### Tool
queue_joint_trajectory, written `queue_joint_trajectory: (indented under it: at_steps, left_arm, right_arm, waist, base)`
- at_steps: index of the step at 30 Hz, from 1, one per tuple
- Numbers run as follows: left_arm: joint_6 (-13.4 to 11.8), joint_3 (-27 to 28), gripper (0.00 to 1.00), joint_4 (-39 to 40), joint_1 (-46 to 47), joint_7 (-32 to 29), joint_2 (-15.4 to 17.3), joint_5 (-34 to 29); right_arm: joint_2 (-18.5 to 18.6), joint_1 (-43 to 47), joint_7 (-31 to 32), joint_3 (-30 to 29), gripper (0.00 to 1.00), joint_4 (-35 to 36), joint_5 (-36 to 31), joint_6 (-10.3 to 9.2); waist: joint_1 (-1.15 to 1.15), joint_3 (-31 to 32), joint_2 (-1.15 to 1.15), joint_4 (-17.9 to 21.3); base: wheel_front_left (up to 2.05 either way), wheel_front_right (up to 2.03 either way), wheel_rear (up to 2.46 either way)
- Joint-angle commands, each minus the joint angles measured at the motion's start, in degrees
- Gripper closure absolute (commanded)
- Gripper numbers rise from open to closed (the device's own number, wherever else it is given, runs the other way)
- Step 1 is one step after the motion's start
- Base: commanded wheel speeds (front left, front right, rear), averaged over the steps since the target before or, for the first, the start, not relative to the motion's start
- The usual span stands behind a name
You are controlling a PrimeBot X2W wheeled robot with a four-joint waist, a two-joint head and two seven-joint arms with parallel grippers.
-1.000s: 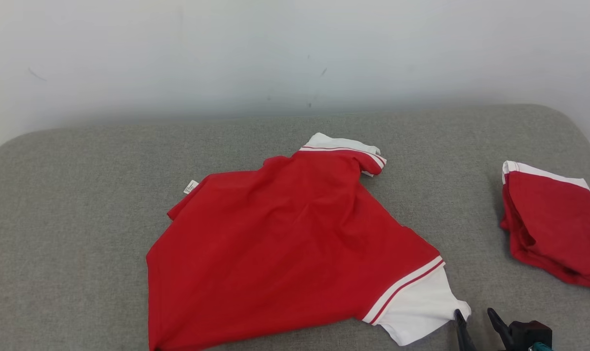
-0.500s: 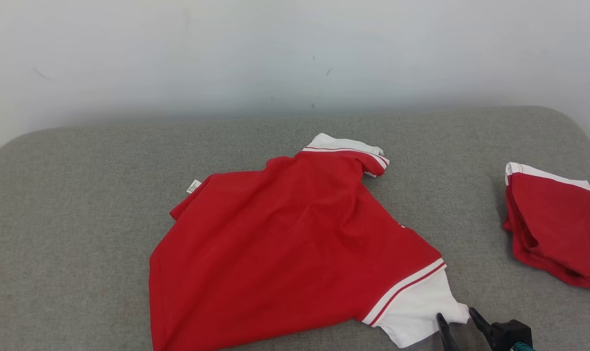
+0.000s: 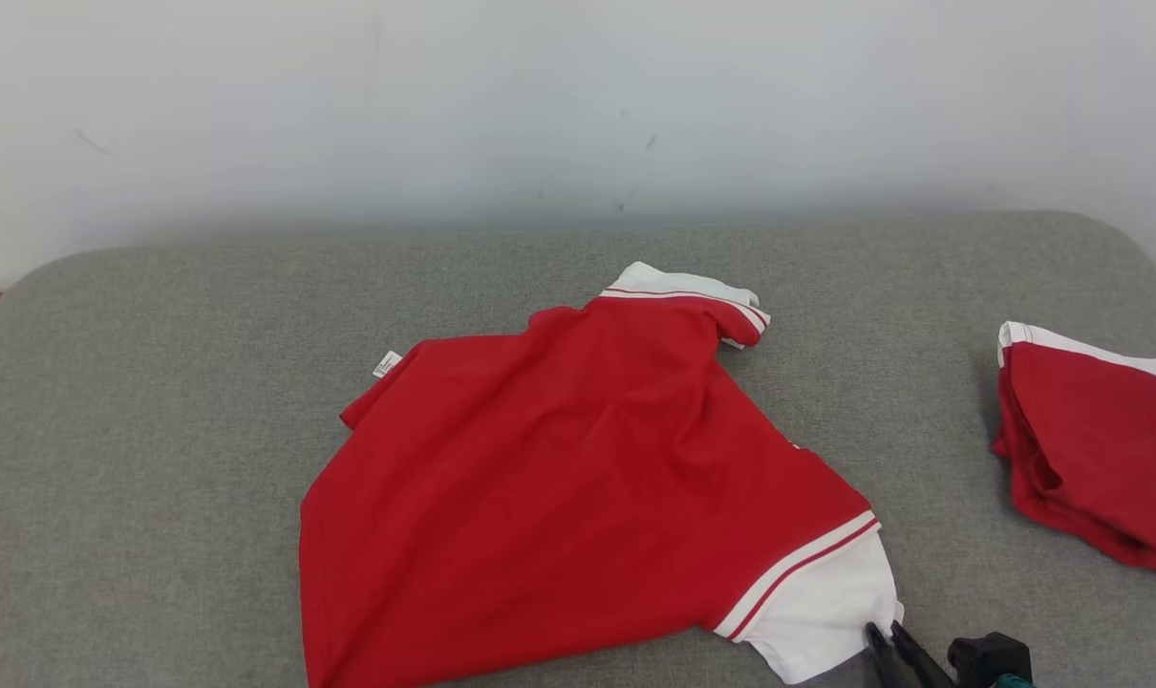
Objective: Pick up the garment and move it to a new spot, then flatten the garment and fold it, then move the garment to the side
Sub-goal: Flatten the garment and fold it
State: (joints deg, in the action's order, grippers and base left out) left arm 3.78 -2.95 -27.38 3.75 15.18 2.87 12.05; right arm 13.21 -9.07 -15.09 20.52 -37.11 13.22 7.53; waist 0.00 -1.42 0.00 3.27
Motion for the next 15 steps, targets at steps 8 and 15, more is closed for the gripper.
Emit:
queue_joint_trajectory:
  at_steps: [8,15]
  left_arm:
    - [-0.08,-0.27,1.00,0.44,-0.84,-0.01,0.05,0.43]
    - [-0.41,1.09,1.00,3.44,0.91,-0.01,0.06,1.14]
  right_arm:
    - [0.58,-0.11,0.01,-0.18,1.00,2.32,3.59,-0.08]
    - [1.57,0.11,0.02,-0.97,1.00,16.72,8.22,-0.08]
  waist:
    - [0.00,0.23,0.00,0.36]
    - [0.00,0.76,0.00,1.07]
  base:
    - [0.00,0.00,0.00]
    - [0.00,0.00,0.00]
